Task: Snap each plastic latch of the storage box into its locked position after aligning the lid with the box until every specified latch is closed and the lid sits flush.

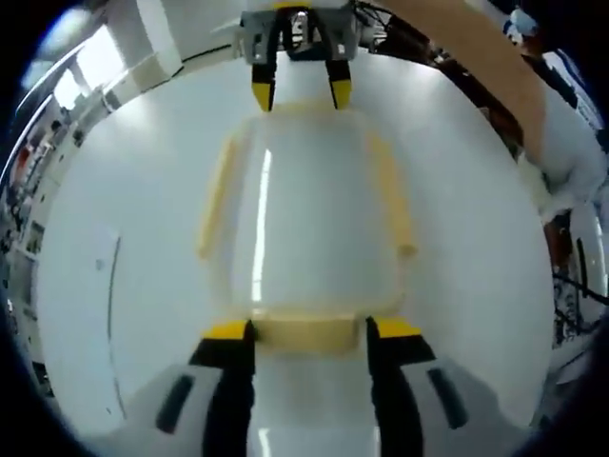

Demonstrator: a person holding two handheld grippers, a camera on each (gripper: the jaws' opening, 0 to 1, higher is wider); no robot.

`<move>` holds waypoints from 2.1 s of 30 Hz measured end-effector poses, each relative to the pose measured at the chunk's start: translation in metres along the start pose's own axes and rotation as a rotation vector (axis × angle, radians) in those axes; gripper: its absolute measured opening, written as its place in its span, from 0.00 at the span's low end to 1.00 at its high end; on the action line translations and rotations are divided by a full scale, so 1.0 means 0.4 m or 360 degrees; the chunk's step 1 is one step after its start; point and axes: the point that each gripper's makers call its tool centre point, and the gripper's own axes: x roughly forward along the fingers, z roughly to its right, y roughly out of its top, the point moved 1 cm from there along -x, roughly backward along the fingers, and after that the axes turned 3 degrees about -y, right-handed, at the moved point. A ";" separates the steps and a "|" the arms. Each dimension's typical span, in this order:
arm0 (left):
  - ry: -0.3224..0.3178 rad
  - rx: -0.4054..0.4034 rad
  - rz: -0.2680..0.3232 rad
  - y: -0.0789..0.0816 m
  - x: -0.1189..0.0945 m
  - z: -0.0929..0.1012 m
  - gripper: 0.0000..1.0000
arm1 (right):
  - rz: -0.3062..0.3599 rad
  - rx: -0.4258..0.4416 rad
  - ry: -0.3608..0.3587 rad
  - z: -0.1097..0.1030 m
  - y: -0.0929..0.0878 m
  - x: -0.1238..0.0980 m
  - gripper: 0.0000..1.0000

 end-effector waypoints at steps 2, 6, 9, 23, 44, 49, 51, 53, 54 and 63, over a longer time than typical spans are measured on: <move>-0.0002 0.0002 -0.0012 0.000 0.002 0.000 0.47 | 0.0012 -0.0003 0.0000 0.002 -0.001 0.000 0.48; -0.0006 0.0008 -0.0011 0.000 0.002 -0.001 0.47 | 0.0050 -0.0001 0.0000 -0.005 0.000 -0.002 0.41; -0.0014 0.0023 0.0012 -0.001 0.004 -0.001 0.45 | 0.0075 0.0013 -0.0004 -0.007 0.003 -0.002 0.40; -0.0030 0.0035 0.0061 -0.004 0.012 -0.014 0.39 | -0.0032 0.0027 -0.0006 0.000 0.006 -0.005 0.40; -0.0024 0.0034 -0.0021 -0.011 0.011 -0.031 0.40 | -0.0143 0.0060 -0.0025 -0.008 0.002 0.005 0.40; -0.0026 0.0055 -0.0013 -0.013 0.010 -0.031 0.39 | -0.0129 0.0095 -0.0052 -0.011 0.003 0.005 0.40; -0.0019 0.0075 -0.0024 -0.013 0.009 -0.030 0.39 | -0.0149 0.0085 -0.0060 -0.015 0.006 0.004 0.40; -0.0007 0.0089 -0.0038 -0.012 0.008 -0.030 0.39 | -0.0149 0.0089 -0.0072 -0.015 0.005 0.002 0.39; -0.0002 0.0094 -0.0045 -0.011 0.008 -0.028 0.39 | -0.0143 0.0095 -0.0077 -0.016 0.004 0.002 0.39; 0.0042 0.0144 -0.0105 -0.002 0.007 -0.026 0.39 | -0.0156 0.0116 -0.0109 -0.043 0.002 0.002 0.39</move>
